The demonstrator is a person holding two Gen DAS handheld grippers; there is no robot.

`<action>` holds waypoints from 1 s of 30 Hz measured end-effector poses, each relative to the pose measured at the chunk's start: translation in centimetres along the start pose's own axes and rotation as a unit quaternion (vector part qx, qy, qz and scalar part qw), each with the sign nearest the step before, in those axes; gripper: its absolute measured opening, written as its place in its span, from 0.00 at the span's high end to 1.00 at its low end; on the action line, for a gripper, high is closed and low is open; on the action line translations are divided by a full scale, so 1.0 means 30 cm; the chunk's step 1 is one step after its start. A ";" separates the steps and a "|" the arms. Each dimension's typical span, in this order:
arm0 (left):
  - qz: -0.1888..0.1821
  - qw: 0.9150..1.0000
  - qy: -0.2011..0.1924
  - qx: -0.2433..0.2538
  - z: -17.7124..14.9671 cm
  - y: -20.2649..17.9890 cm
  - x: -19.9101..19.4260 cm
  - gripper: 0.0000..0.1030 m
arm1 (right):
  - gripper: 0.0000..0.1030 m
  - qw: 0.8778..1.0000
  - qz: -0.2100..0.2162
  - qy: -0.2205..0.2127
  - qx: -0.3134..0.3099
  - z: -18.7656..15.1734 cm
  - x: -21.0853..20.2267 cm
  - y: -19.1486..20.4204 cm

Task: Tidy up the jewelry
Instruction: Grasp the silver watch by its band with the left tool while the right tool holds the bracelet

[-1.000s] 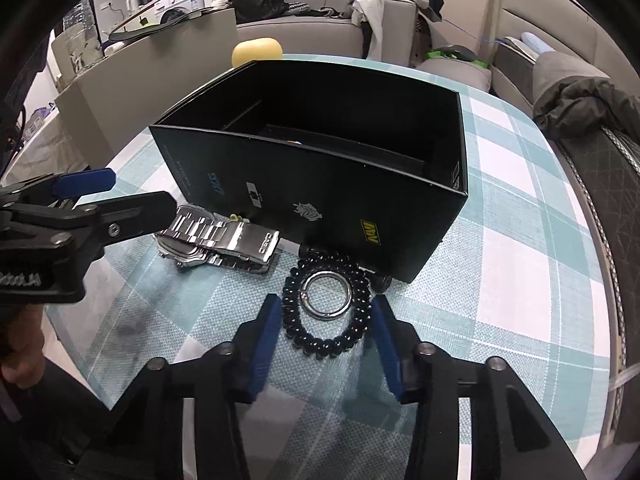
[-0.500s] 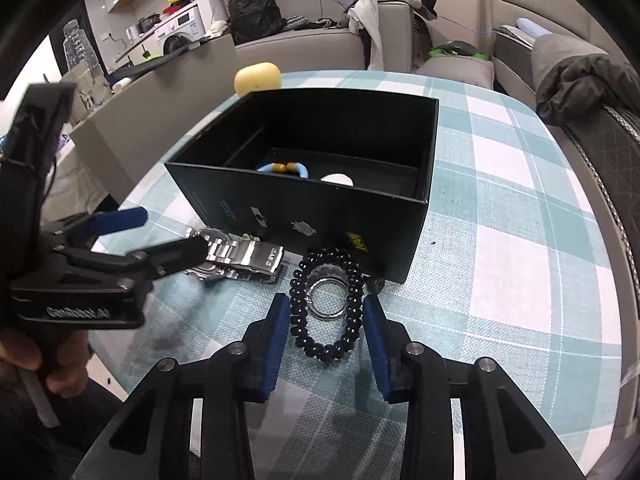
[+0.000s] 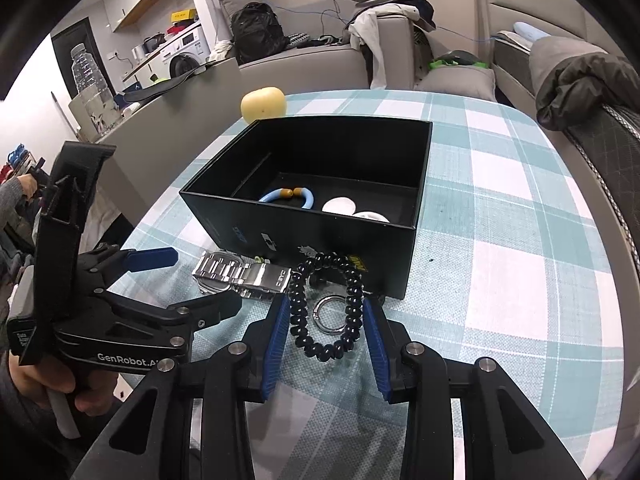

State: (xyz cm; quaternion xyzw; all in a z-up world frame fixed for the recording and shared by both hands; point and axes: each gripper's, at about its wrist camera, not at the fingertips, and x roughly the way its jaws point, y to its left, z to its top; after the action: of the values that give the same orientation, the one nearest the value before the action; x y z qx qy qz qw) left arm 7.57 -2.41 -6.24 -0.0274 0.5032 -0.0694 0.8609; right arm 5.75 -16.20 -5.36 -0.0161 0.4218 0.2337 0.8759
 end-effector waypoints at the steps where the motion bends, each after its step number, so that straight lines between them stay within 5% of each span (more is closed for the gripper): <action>1: 0.001 1.000 0.000 0.000 0.001 -0.001 0.001 0.01 | 0.65 1.000 0.000 0.000 0.000 0.000 0.000 -0.003; 10: 0.024 0.999 -0.004 0.033 -0.007 -0.034 0.019 0.11 | 0.65 1.000 0.003 -0.003 0.003 0.002 -0.006 -0.006; 15: 0.019 0.998 -0.018 0.055 -0.011 -0.057 0.008 0.33 | 0.65 1.000 0.004 -0.003 0.005 0.002 -0.009 -0.007; 19: 0.004 0.997 -0.025 0.077 -0.016 -0.076 -0.004 0.64 | 0.65 1.000 0.006 -0.005 0.004 0.005 -0.014 -0.010; 24: -0.003 0.997 -0.025 0.076 -0.019 -0.064 -0.007 0.71 | 0.65 1.000 0.006 -0.007 0.005 0.006 -0.017 -0.009; 26: -0.012 0.997 -0.024 0.077 -0.018 -0.061 -0.009 0.87 | 0.65 1.000 0.004 -0.009 0.004 0.007 -0.017 -0.008; 30: -0.012 0.996 -0.023 0.080 -0.030 -0.063 -0.012 0.89 | 0.65 1.000 0.002 -0.010 0.002 0.009 -0.016 0.000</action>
State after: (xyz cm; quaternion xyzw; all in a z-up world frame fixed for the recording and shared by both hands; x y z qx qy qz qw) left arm 6.43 -4.21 -6.13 0.0339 0.4754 -0.1187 0.8710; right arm 5.70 -16.32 -4.84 -0.0117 0.4137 0.2347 0.8795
